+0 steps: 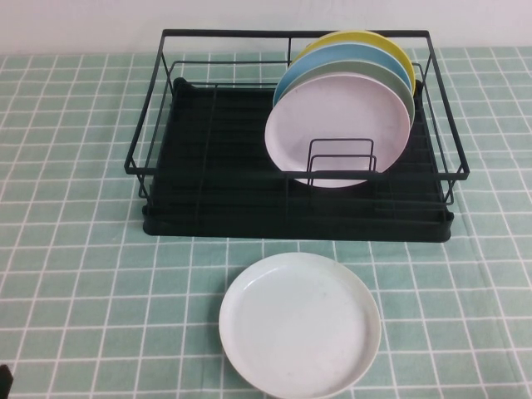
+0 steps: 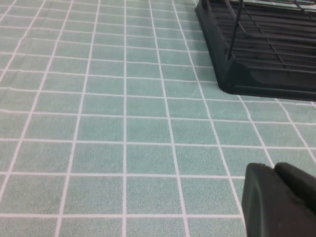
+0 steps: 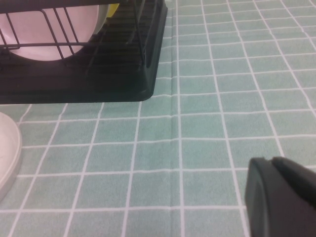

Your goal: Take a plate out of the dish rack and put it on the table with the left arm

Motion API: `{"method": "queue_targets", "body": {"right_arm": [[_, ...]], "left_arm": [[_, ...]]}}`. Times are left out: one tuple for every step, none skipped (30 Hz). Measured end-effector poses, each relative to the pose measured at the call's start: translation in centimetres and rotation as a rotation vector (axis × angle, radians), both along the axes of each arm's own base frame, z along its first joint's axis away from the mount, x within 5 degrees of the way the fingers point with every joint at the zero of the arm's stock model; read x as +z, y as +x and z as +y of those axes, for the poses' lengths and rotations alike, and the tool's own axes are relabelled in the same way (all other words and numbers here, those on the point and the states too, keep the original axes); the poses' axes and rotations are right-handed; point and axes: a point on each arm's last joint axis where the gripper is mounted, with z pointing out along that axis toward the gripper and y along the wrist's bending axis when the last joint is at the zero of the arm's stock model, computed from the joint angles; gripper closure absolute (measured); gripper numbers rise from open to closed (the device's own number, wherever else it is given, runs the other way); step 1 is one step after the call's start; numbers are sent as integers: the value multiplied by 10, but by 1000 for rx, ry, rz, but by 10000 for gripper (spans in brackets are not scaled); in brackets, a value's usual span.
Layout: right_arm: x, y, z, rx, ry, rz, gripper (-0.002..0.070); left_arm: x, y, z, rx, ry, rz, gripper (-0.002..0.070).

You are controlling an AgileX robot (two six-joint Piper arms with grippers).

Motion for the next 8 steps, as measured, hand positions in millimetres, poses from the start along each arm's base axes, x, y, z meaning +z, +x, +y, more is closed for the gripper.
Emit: {"method": "queue_targets", "body": {"right_arm": [[0,0,0,0,0,0,694],[0,0,0,0,0,0,694],[0,0,0,0,0,0,694],[0,0,0,0,0,0,694],[0,0,0,0,0,0,694],[0,0,0,0,0,0,694],[0,0,0,0,0,0,694],[0,0,0,0,0,0,694]], "left_arm": [[0,0,0,0,0,0,676],[0,0,0,0,0,3,676],[0,0,0,0,0,2,676],[0,0,0,0,0,2,676],[0,0,0,0,0,2,676],[0,0,0,0,0,2,676],[0,0,0,0,0,2,676],[0,0,0,0,0,2,676]]}}
